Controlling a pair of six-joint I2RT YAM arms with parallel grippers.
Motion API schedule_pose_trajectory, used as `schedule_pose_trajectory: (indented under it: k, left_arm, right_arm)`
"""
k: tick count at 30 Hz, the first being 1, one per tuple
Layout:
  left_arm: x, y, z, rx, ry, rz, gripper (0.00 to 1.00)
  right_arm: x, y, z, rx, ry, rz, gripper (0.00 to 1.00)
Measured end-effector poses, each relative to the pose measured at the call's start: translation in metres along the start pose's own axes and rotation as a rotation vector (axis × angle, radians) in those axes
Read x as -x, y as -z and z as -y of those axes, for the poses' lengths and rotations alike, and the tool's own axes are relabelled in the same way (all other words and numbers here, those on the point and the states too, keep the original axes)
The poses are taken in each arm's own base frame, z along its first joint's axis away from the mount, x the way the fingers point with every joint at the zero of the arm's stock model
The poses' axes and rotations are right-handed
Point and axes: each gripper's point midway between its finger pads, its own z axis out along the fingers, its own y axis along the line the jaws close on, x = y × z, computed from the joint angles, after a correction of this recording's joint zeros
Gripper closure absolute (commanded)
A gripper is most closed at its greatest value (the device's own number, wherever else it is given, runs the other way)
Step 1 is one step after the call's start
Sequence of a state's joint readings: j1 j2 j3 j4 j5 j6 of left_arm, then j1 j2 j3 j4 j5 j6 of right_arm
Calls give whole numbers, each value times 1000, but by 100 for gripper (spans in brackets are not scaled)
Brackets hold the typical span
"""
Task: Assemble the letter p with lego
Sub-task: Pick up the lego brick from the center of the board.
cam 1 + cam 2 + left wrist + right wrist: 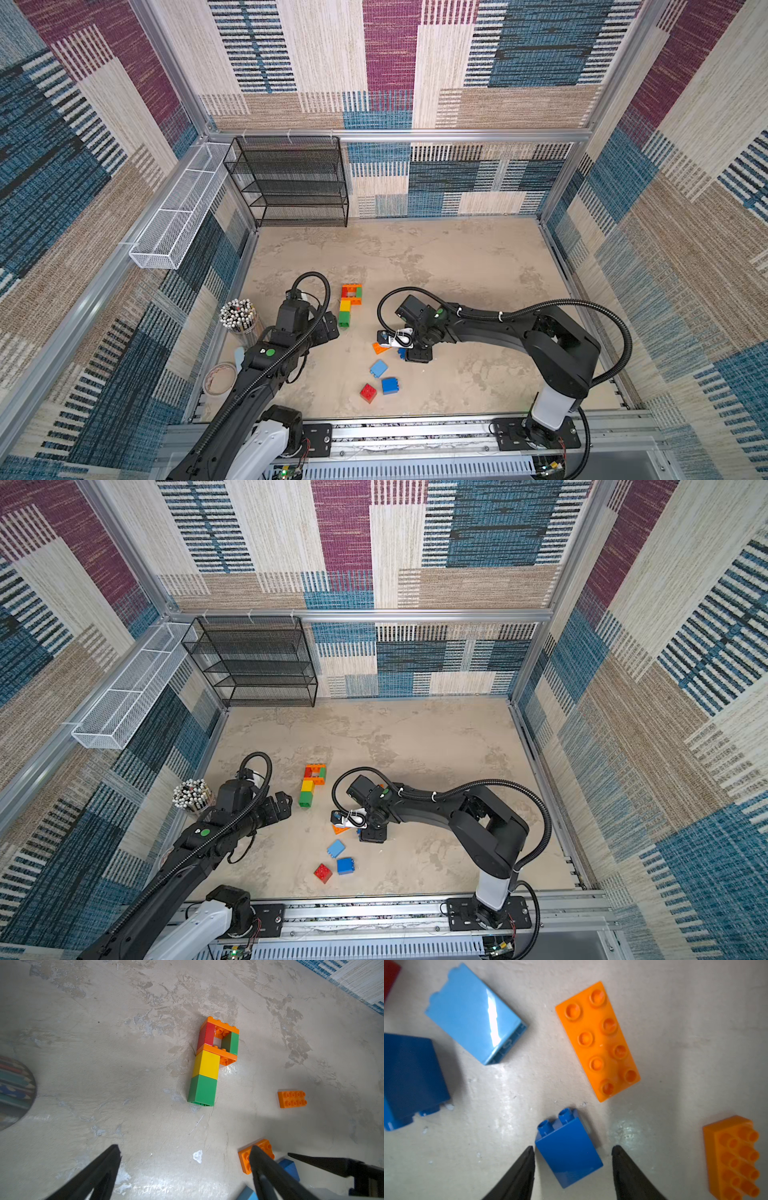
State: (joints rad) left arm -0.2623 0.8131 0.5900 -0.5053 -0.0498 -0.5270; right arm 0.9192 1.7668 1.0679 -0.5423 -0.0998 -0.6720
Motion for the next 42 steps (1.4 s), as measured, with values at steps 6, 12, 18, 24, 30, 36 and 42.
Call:
schedule_pose_trajectory:
  k: [6, 12, 18, 24, 30, 36, 42]
  left_arm:
    - [-1, -1, 0, 2, 0, -5, 1]
    - [-2, -2, -1, 2, 0, -9, 2]
    - [-6, -6, 3, -13, 0, -44, 4]
    - [-8, -8, 23, -98, 1, -105, 11]
    - [-20, -4, 67, -322, 8, -200, 22]
    - [-37, 10, 108, -529, -6, -259, 25]
    - [-45, 21, 139, -647, -37, -273, 31]
  right_arm:
    - [-1, -5, -4, 8, 4, 5, 52]
    - [-1, -4, -7, 9, -3, 23, 65]
    - [3, 8, -4, -24, -18, 58, 68]
    - [18, 47, 9, -88, -63, 199, 69]
    - [19, 73, 31, -136, -112, 281, 70]
    - [35, 96, 43, -169, -106, 388, 70]
    - [47, 101, 42, -157, -84, 457, 71]
